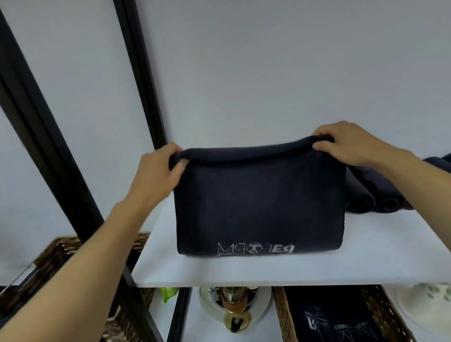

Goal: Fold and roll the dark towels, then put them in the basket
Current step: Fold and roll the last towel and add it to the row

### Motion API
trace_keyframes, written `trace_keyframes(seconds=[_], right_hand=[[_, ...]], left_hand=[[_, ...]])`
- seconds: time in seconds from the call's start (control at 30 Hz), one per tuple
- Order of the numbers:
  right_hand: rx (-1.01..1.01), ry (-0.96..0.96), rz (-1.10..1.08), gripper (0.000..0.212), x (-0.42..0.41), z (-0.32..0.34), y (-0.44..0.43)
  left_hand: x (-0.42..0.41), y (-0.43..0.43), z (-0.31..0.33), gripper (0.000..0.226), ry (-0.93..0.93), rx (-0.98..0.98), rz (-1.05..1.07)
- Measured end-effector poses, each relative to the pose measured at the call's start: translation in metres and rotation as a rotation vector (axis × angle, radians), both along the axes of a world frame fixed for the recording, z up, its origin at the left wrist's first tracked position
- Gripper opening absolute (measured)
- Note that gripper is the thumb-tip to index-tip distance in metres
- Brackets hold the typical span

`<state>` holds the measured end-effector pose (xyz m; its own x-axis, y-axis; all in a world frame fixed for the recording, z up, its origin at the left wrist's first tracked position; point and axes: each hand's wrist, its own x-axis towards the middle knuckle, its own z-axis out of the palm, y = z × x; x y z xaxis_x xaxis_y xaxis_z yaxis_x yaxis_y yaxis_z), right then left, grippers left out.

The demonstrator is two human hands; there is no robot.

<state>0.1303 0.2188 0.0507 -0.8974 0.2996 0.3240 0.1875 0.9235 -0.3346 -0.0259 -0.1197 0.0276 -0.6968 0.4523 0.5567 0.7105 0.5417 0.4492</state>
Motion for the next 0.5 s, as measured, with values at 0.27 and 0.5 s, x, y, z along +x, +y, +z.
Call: trace_keyframes(seconds=[0.27,0.5], right_hand=[[0.061,0.475,-0.147,0.023,-0.057,0.072,0.027],[-0.262,0.669,0.03,0.014,-0.021,0.094,0.0]], left_hand=[[-0.071,0.053,0.092,0.015,-0.166,0.326,0.062],[-0.038,0.036,0.11,0.011,-0.29,0.707,-0.207]])
